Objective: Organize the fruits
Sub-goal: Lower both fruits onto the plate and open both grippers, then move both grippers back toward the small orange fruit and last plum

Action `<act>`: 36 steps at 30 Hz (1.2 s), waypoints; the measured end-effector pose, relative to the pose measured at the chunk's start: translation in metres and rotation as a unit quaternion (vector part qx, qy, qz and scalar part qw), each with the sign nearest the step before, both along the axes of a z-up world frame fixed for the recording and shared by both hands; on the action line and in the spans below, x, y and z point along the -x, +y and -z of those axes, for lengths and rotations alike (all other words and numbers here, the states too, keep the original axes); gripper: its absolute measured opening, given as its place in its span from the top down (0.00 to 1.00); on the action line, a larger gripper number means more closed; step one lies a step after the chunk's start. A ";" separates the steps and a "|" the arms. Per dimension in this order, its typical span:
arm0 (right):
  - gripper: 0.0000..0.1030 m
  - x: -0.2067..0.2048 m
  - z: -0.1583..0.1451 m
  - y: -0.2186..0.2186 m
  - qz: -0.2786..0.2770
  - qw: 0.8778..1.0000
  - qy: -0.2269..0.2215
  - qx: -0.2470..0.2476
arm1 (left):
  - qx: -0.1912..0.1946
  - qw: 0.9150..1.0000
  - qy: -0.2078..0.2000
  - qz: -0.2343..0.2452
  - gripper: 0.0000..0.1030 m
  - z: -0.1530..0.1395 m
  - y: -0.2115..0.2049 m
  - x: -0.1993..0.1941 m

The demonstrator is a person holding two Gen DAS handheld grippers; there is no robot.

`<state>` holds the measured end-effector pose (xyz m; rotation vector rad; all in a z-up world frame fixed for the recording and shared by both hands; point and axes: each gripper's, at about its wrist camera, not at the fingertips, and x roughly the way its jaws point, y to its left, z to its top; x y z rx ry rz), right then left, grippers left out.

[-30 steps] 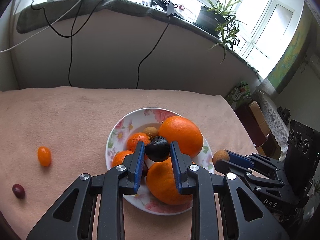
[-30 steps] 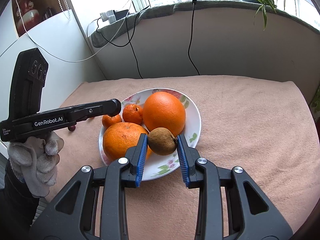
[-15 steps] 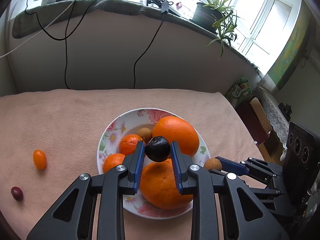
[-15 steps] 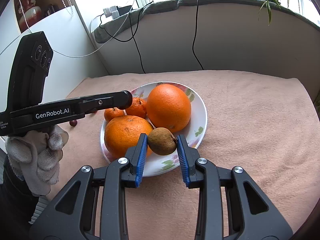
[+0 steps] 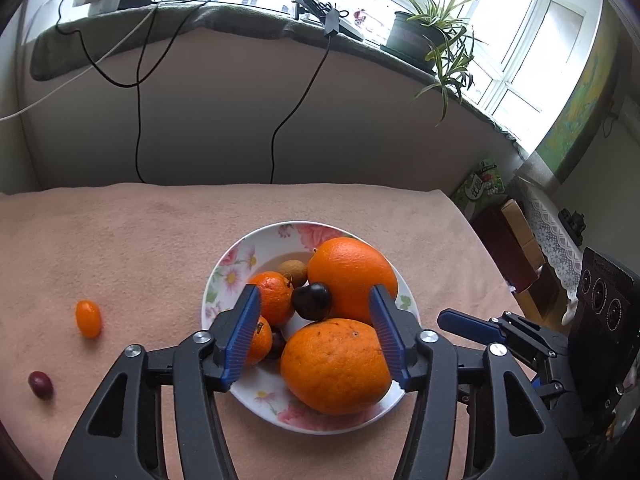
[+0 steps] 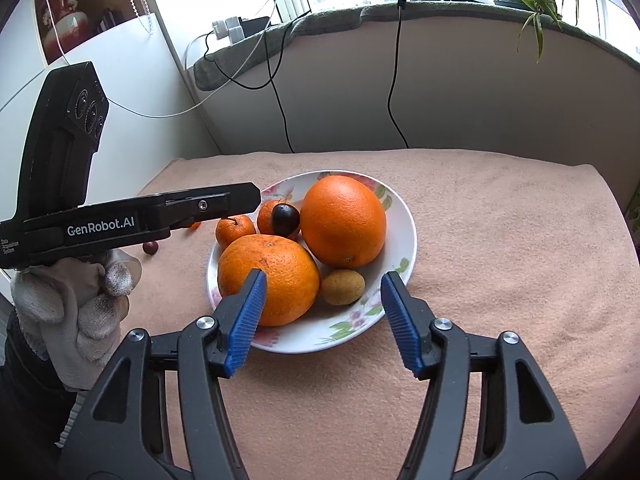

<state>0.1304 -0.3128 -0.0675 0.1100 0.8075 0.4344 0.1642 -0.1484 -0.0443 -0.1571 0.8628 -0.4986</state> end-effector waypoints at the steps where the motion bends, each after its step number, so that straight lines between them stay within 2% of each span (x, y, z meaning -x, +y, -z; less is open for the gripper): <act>1: 0.31 0.001 0.000 0.000 0.001 1.000 0.000 0.000 | -0.001 1.000 -0.001 -0.002 0.31 -0.001 0.000 0.001; 3: 0.20 0.002 -0.002 0.000 0.003 1.000 -0.005 -0.004 | -0.006 1.000 -0.004 -0.004 0.31 -0.002 0.000 0.003; 4: 0.19 0.003 -0.003 -0.001 0.003 1.000 -0.008 -0.005 | -0.009 1.000 -0.005 -0.006 0.30 -0.003 0.000 0.004; 6: 0.19 0.005 -0.006 -0.001 0.003 1.000 -0.011 -0.005 | -0.017 1.000 -0.007 -0.011 0.26 -0.004 -0.001 0.005; 15: 0.18 0.010 -0.013 0.003 0.005 1.000 -0.016 0.003 | -0.059 0.998 -0.032 -0.021 0.25 -0.011 -0.005 0.017; 36: 0.18 0.025 -0.026 0.017 0.001 1.000 -0.028 0.010 | -0.057 0.995 -0.070 -0.034 0.24 -0.034 0.016 0.051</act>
